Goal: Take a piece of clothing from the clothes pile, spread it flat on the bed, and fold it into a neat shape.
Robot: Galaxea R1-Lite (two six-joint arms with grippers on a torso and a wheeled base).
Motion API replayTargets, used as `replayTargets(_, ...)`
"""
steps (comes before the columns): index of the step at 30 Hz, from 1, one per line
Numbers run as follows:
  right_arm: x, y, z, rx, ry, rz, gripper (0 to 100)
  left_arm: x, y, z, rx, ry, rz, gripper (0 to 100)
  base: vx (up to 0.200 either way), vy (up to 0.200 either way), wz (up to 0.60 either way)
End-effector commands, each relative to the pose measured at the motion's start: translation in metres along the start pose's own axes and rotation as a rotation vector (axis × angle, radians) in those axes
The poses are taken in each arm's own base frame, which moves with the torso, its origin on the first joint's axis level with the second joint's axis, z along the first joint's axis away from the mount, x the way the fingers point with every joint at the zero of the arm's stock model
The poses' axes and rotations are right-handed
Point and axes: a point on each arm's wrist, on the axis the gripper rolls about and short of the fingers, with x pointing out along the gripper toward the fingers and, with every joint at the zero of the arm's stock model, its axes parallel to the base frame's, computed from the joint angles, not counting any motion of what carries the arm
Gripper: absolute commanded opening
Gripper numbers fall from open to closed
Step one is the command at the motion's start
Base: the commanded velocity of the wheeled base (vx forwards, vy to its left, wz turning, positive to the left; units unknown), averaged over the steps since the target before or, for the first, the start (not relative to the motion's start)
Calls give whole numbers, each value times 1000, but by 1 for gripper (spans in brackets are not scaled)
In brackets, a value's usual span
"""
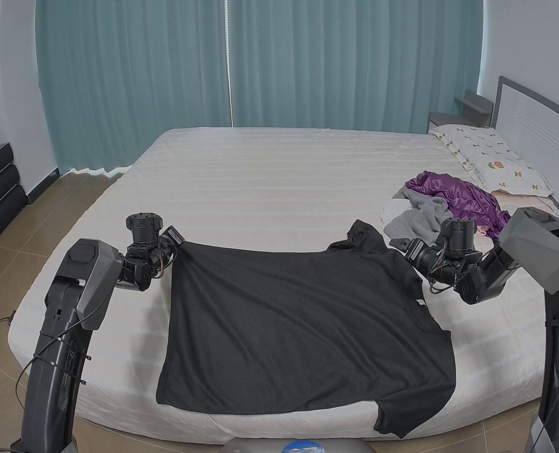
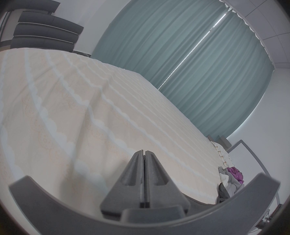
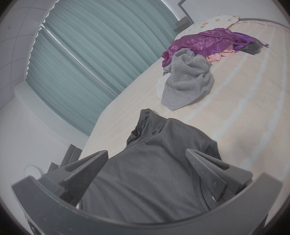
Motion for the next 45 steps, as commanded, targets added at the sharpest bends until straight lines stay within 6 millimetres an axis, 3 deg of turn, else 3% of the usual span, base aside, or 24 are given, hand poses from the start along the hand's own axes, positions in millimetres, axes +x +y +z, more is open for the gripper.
replayTargets(1, 51, -32, -14, -21, 38, -65, 100, -1, -1, 0, -10, 0, 4, 0, 0, 0, 0)
replayTargets(19, 91, -61, 6, -16, -79, -95, 100, -1, 0, 0, -11, -7, 17, 0, 0, 0, 0)
replayTargets(20, 93, -62, 6, -17, -80, -94, 0, -1, 0, 0, -11, -7, 17, 0, 0, 0, 0)
replayTargets(43, 90, -62, 23, 0, -135, -73, 0, 0, -1, -1, -9, -13, 11, 0, 0, 0, 0)
replayTargets(44, 90, -62, 23, 0, -133, -73, 100, 0, 0, 0, -10, -14, 12, 0, 0, 0, 0)
replayTargets(45, 91, -61, 20, -3, -127, -72, 100, 0, -1, -1, -9, -13, 11, 0, 0, 0, 0)
